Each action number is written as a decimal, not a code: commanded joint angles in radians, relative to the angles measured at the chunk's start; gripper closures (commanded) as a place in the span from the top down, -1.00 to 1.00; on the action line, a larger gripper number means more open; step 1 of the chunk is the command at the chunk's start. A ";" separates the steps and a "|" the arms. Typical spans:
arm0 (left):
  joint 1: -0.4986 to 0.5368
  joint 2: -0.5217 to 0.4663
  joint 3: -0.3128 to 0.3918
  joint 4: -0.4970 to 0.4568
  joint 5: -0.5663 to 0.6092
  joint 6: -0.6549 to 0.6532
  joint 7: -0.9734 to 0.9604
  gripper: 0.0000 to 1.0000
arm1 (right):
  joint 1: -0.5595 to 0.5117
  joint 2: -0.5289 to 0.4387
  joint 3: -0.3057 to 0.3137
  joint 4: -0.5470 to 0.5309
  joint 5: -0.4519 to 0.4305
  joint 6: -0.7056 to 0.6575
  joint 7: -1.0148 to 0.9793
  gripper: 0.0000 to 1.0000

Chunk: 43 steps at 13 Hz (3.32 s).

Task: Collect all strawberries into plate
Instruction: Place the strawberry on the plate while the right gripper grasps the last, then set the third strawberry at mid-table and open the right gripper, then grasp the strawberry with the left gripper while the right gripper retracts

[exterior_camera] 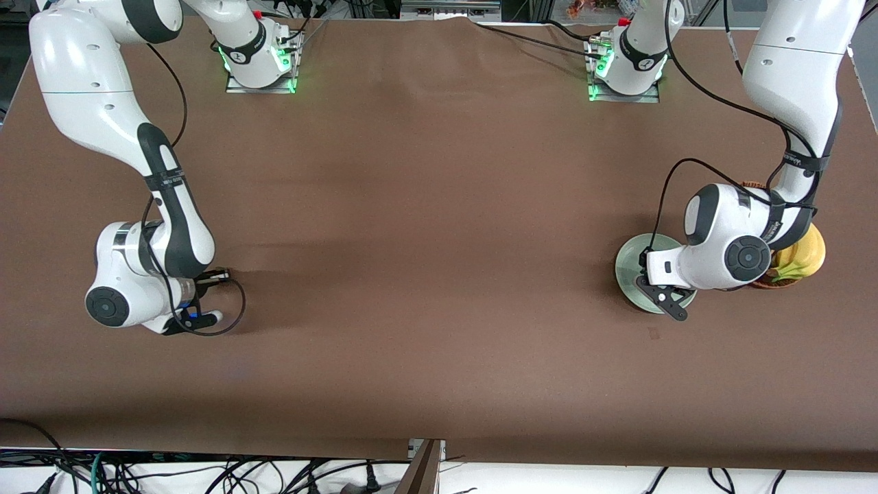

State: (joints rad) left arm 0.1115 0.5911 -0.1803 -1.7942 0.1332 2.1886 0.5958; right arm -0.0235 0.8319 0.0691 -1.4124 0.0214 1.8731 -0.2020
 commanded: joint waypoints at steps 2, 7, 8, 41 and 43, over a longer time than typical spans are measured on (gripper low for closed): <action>0.002 -0.011 0.001 0.009 0.009 -0.010 0.019 1.00 | 0.061 -0.028 0.107 0.007 0.091 0.015 0.175 -0.78; 0.002 -0.092 -0.005 0.022 0.009 -0.055 0.002 1.00 | 0.258 -0.022 0.175 0.009 0.187 0.240 0.626 -0.76; 0.000 -0.093 -0.014 0.070 0.009 -0.109 -0.011 1.00 | 0.299 -0.013 0.182 0.007 0.243 0.315 0.680 -0.75; -0.277 0.096 -0.096 0.021 0.025 0.344 -0.349 1.00 | 0.202 -0.319 -0.071 0.198 0.071 -0.226 0.215 1.00; -0.276 0.101 -0.096 0.024 0.026 0.344 -0.347 1.00 | 0.168 -0.425 -0.071 0.153 0.026 -0.252 0.213 1.00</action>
State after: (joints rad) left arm -0.1675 0.6944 -0.2751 -1.7637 0.1352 2.5165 0.2429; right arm 0.1628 0.5250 -0.0085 -1.1791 0.0875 1.6395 0.0248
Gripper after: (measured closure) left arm 0.000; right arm 0.000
